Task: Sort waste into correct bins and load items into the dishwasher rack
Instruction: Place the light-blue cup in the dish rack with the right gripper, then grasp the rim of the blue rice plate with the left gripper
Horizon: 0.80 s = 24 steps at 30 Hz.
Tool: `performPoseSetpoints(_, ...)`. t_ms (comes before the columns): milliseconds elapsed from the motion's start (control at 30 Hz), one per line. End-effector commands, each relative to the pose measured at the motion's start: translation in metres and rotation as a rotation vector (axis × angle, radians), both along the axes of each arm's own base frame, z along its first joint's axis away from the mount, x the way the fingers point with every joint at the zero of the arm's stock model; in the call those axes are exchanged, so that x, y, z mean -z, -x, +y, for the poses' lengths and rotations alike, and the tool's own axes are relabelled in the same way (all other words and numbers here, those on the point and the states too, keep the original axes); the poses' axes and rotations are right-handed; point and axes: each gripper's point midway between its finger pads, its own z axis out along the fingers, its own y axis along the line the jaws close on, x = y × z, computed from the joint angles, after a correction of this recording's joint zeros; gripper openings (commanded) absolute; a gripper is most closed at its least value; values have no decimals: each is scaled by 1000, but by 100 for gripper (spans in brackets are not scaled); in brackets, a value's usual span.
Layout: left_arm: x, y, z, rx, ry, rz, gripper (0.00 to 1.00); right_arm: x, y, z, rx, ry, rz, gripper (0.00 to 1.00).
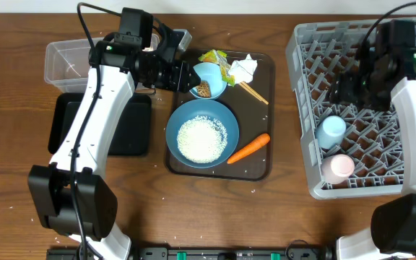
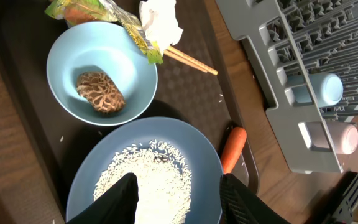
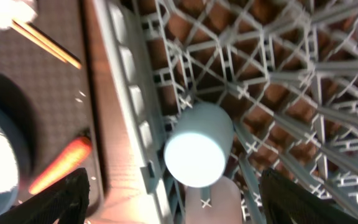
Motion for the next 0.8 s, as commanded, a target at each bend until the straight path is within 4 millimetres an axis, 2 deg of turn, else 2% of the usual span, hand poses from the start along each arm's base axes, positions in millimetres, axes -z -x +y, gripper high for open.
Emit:
performPoseSetpoints(0, 11, 3, 2, -5, -16, 31, 44, -14, -5, 10, -34, -25, -36, 79)
performPoseSetpoints(133, 11, 3, 2, -5, -16, 31, 44, -16, -6, 28, -120, -73, -51, 79)
performPoseSetpoints(167, 11, 3, 2, -5, -16, 31, 45, -18, -7, 37, -159, -95, -61, 79)
performPoseSetpoints(200, 11, 3, 2, -5, -16, 32, 51, -19, -8, 45, -189, -110, -71, 79)
performPoseSetpoints(300, 13, 3, 4, -10, -29, 37, 54, -24, -16, 70, -261, -143, -117, 79)
performPoseSetpoints(533, 35, 12, 36, -84, -224, 96, 55, -38, -39, 130, -395, -150, -257, 78)
performPoseSetpoints(633, 39, 19, 38, -72, -256, 119, 60, -40, -48, 143, -400, -148, -295, 79)
performPoseSetpoints(767, 42, 32, 24, 30, -299, 103, 62, -45, -56, 147, -386, -160, -329, 80)
